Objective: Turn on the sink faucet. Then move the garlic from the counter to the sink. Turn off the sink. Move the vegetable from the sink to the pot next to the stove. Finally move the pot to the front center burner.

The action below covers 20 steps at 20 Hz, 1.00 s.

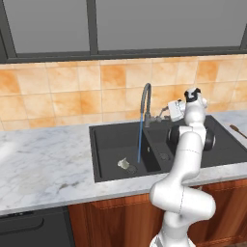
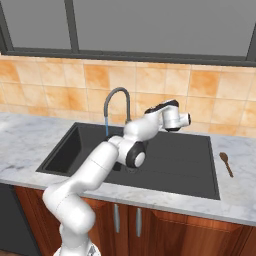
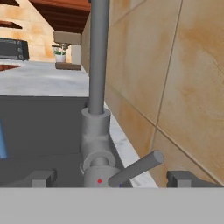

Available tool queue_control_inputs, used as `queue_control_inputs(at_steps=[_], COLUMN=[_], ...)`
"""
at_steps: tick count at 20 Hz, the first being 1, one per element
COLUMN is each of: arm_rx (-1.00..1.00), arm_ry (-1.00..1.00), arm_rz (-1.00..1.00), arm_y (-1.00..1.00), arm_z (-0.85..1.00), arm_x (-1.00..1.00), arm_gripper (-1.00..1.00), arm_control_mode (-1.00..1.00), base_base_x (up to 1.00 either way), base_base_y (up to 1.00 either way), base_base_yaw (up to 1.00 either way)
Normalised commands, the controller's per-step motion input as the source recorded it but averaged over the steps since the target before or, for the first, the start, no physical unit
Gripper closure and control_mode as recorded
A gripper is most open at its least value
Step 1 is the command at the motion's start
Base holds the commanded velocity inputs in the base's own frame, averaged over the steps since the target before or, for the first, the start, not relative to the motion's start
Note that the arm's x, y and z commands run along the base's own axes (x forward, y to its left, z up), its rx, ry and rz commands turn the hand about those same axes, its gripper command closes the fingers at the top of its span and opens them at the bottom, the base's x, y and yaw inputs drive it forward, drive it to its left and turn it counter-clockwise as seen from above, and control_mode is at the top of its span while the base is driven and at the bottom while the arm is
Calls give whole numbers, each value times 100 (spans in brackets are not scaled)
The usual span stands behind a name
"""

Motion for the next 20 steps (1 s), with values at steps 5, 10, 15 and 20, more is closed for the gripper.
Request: queue_control_inputs(at_steps=[5, 10, 15, 20], arm_rx=[0, 1, 3, 1], arm_ry=[0, 0, 0, 0], arm_rz=[0, 0, 0, 0], arm_y=[-4, -13, -26, 0], arm_z=[-13, -7, 0, 0], arm_x=[14, 17, 19, 14], arm_gripper=[-100, -100, -100, -100], arm_control_mode=[-100, -100, -100, -100], base_base_x=[0, 0, 0, 0], base_base_y=[0, 0, 0, 0], base_base_yaw=[0, 0, 0, 0])
